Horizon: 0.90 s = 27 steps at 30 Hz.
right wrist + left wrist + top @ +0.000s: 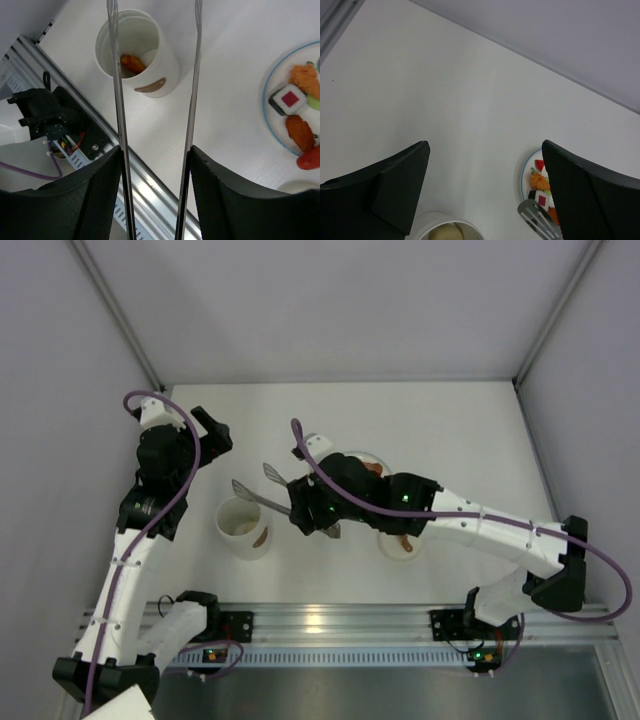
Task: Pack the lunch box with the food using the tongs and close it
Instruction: Place the fake food in the packing box, then pick up the fake food from the plate.
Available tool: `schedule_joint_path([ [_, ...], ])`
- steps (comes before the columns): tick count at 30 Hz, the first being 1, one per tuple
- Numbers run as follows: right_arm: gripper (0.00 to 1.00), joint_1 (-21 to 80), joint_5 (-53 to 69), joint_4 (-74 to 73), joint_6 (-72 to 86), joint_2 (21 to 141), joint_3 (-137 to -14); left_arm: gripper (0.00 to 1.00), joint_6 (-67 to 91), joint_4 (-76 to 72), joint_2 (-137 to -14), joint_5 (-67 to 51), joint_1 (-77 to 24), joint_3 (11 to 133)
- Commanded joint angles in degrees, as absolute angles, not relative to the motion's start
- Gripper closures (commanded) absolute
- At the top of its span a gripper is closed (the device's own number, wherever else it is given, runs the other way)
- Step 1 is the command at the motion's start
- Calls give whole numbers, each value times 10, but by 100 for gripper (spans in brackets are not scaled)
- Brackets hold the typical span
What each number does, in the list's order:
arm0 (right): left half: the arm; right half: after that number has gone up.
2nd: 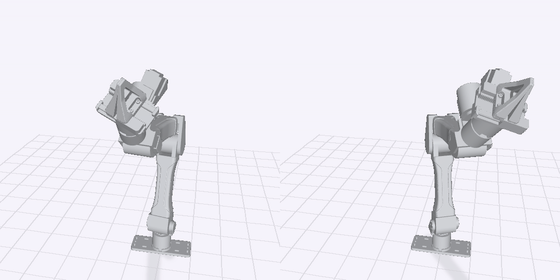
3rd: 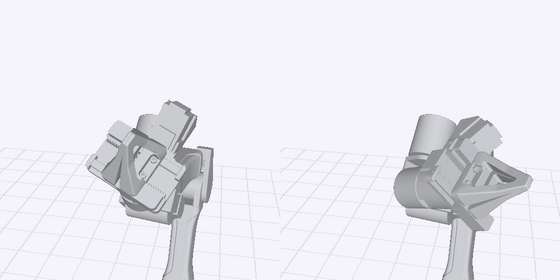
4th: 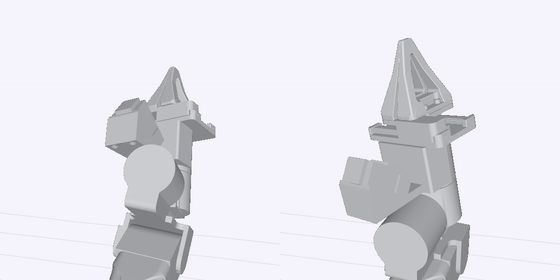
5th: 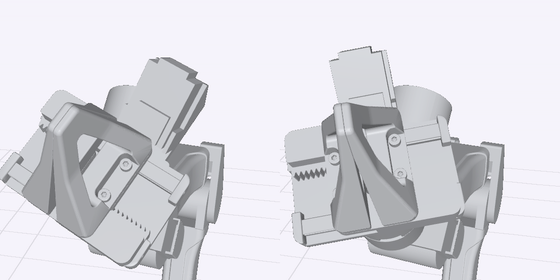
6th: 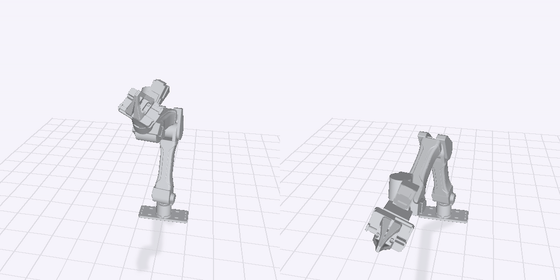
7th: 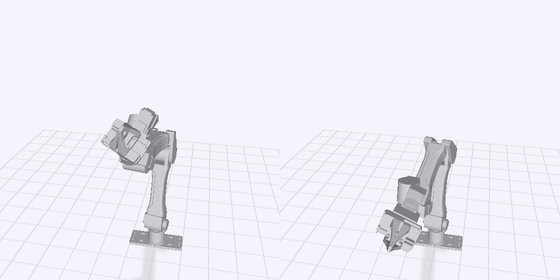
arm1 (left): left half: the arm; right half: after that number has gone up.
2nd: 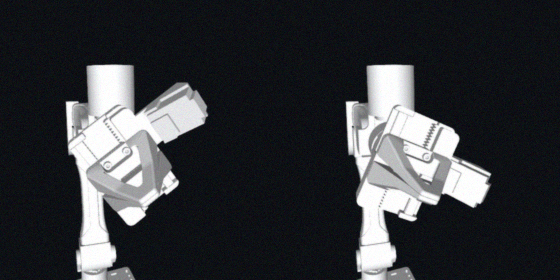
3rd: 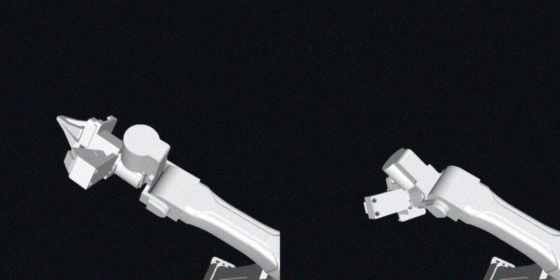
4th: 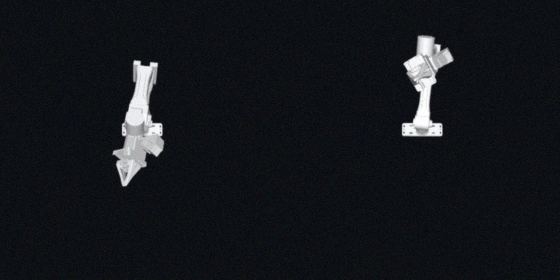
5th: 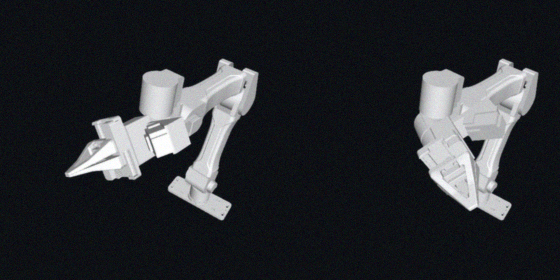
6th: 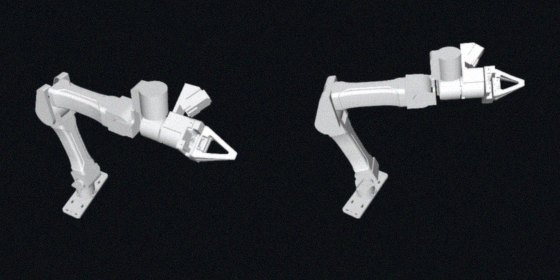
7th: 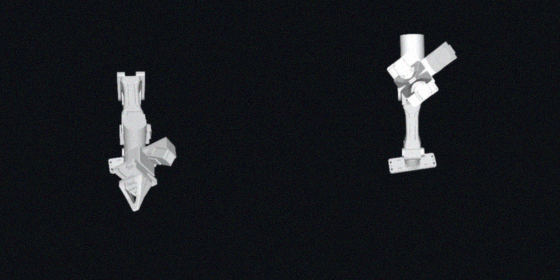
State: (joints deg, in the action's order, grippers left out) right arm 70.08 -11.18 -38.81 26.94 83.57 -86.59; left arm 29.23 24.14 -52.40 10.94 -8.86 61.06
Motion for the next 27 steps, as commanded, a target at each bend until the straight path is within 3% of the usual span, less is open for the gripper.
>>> schedule_joint_path([
  [1,45,658,-157,-389,263,764,-857,1,290,229,-521,105,-83,606],
  [9,46,524,-159,-405,243,703,-739,1,290,229,-519,104,-83,606],
  [15,46,496,-130,-374,238,726,-675,1,289,229,-521,102,-83,606],
  [27,53,488,-133,-356,215,844,-722,1,289,230,-520,104,-83,606],
])
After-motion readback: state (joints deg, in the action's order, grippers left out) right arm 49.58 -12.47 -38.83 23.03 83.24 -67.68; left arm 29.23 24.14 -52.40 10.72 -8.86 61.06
